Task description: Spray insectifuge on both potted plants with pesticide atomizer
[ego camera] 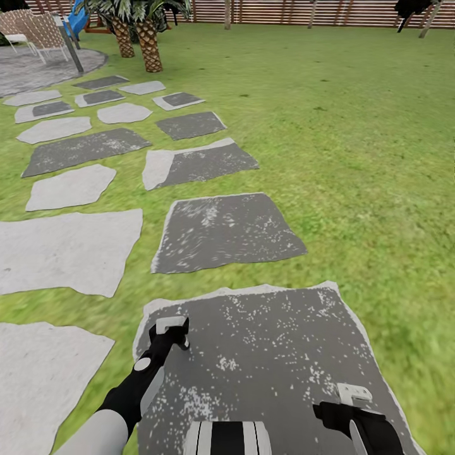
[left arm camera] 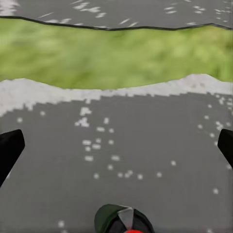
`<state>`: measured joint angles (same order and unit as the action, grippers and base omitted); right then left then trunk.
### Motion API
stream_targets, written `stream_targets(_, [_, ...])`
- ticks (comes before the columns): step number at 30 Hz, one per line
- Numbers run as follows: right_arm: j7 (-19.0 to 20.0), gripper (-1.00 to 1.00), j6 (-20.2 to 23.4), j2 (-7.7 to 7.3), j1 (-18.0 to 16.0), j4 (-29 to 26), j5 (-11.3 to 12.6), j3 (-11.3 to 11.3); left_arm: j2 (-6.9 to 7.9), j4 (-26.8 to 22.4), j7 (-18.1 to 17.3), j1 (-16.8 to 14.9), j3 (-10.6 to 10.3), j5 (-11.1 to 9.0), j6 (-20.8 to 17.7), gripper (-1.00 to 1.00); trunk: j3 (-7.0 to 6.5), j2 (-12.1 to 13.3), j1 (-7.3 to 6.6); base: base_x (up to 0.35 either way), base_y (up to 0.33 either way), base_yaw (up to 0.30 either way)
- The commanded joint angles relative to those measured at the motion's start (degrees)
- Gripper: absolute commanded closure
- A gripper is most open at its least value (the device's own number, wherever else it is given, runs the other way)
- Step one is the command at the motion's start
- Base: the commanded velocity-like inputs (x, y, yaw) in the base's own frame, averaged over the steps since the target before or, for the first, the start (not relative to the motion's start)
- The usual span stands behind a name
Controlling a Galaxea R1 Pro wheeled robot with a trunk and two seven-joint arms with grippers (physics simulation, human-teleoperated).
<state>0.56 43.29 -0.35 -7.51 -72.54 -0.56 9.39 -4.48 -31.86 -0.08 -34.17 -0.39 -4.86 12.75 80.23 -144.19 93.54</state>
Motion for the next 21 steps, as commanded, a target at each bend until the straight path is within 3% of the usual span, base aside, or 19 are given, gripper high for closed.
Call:
stream_targets(1, [0.1,-1.00,0.3,0.00,0.0,-0.1,-0.1,0.0,-0.01,0.1,0.0,0.0,0.0,-0.5,0.2,-1.00,0.03,0.0,-0.01,0.000,0.000,-0.002])
stream_targets(14, [0.1,-1.00,0.3,0.00,0.0,-0.1,-0.1,0.0,-0.01,0.1,0.0,0.0,0.0,-0.5,0.2,-1.00,0.03,0.0,-0.01,-0.001,0.000,0.000])
stream_targets(21, [0.1,-1.00,0.3,-0.01,0.0,-0.1,-0.1,0.0,-0.01,0.1,0.0,0.1,0.0,-0.5,1.5,-1.00,0.03,0.0,-0.01,-0.107,0.000,0.000])
